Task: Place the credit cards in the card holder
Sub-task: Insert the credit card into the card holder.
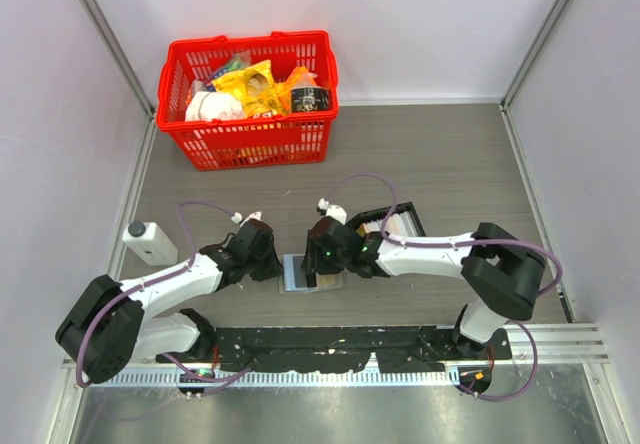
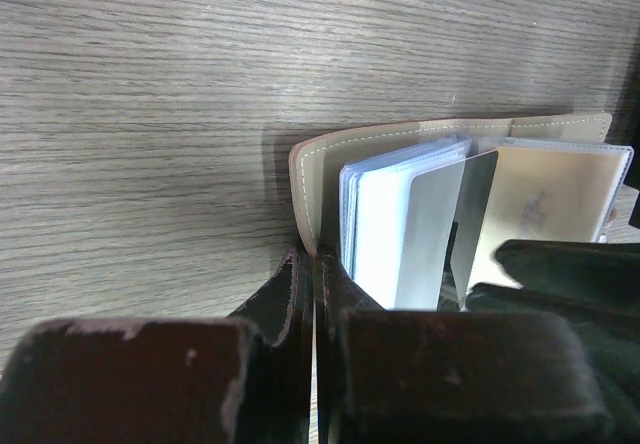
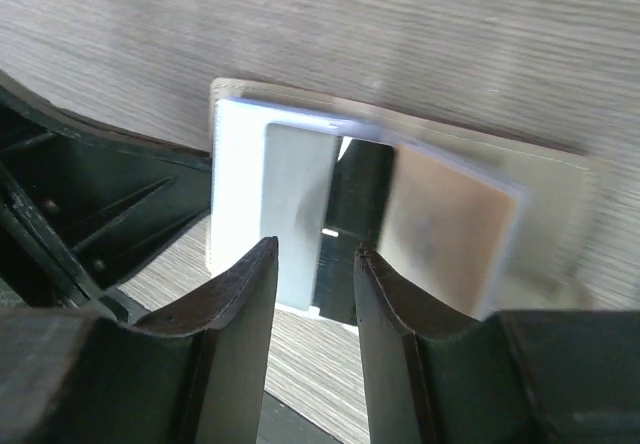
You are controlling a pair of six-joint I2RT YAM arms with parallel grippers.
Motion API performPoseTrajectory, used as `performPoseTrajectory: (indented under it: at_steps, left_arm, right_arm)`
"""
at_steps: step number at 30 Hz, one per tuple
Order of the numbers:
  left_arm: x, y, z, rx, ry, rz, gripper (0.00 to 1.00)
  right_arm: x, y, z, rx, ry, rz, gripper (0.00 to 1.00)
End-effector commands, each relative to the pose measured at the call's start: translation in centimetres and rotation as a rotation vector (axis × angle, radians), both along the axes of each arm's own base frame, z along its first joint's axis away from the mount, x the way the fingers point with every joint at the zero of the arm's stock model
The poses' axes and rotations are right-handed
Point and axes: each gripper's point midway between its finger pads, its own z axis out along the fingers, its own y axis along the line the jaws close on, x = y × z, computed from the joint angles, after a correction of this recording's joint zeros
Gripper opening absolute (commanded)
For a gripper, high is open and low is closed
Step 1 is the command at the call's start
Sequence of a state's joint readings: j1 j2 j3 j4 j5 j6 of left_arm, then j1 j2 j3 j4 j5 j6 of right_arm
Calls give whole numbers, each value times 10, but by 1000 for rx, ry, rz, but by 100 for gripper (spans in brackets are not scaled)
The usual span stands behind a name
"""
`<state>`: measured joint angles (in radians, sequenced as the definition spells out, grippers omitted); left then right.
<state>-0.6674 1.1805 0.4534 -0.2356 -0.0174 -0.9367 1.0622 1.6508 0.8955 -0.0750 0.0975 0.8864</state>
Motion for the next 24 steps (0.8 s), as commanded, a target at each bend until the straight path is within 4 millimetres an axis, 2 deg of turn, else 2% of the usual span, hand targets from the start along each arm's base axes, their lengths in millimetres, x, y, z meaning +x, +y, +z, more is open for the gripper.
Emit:
performPoseTrajectory:
  at_steps: [1,7,10,11,12,17,20,24]
  left_arm:
    - [-7,13,-14,59,23,11,0]
    - [-7,12,-15,64,35,5,0]
    - [-8,13,-15,65,30,8,0]
    - [-8,13,-15,67,31,8,0]
    - [-8,14,-16,69,33,8,0]
    - [-7,10,-17,64,39,2,0]
    - [-7,9,-17,60,40,-2,0]
    - [-6,11,-16,64,37,3,0]
  right_arm:
    - [23,-30,14,7,-43,-78,42]
    - [9,-17,-7,41,53,-27,42]
    - [5,-19,-18,27,71,-33,42]
    - [8,-14,-14,56,56,-33,42]
    - [0,-12,-16,69,84,-12,42]
    - [-8,-4,-20,96,110,12,42]
    - [-11,9,-12,165,116,40,42]
    - [-8,16,-2,198,94,49,42]
